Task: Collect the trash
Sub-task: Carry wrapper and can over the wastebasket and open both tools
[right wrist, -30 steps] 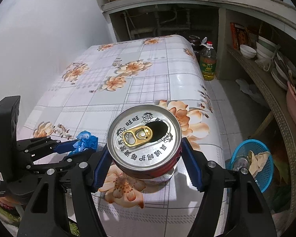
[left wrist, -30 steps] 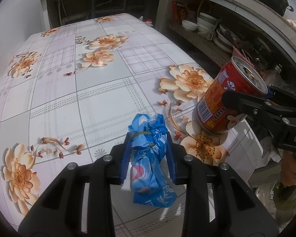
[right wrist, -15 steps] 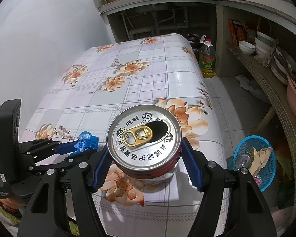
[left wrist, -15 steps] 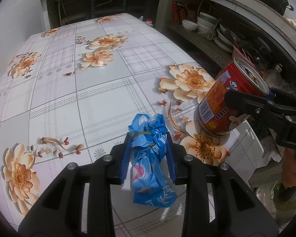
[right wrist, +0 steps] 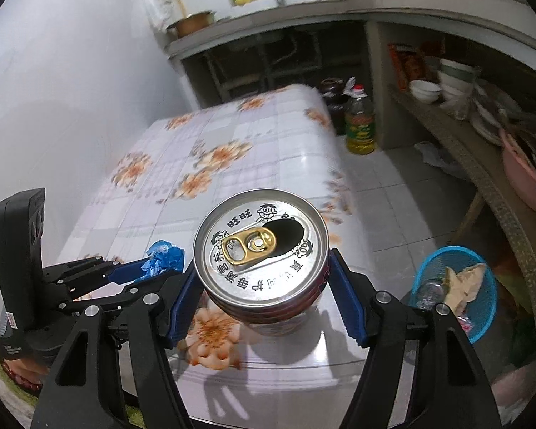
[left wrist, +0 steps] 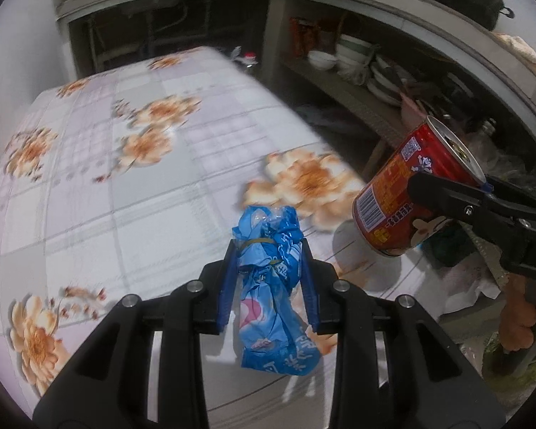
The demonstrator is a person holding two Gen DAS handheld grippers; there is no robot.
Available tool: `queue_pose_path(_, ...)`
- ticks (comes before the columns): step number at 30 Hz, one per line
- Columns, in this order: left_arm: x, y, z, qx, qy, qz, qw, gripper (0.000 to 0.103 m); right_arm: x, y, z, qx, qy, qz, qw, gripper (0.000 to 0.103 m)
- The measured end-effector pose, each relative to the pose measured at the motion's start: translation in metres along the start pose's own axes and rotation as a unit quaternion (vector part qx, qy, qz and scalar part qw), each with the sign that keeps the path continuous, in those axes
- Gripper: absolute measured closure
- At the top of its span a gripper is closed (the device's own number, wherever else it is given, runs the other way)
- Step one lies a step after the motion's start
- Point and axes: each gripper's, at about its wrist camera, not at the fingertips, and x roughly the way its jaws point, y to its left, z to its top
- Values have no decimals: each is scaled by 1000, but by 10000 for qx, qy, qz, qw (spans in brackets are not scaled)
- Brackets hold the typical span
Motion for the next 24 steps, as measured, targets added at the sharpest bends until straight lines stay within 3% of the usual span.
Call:
queue_pose_path(5,5,-43,29,323,-81,-401,9986,73,-38,-47,6,387,-452,-489,9970,37)
queue_pose_path(12,34,-117,70,805,118,-1166,9898,72,-91,-150,-16,1457,-809,-1390,9762,37)
queue_pose_path(17,90,-168,86,824,980,-1772,9758,72,-100,-217,-52,2269,-672,-1936,9521,37)
queue_pose_path(24,168,-228,80,682,2096,-2049,9536,72,-58,-286,-109,3174,-76,-1966,9277,37)
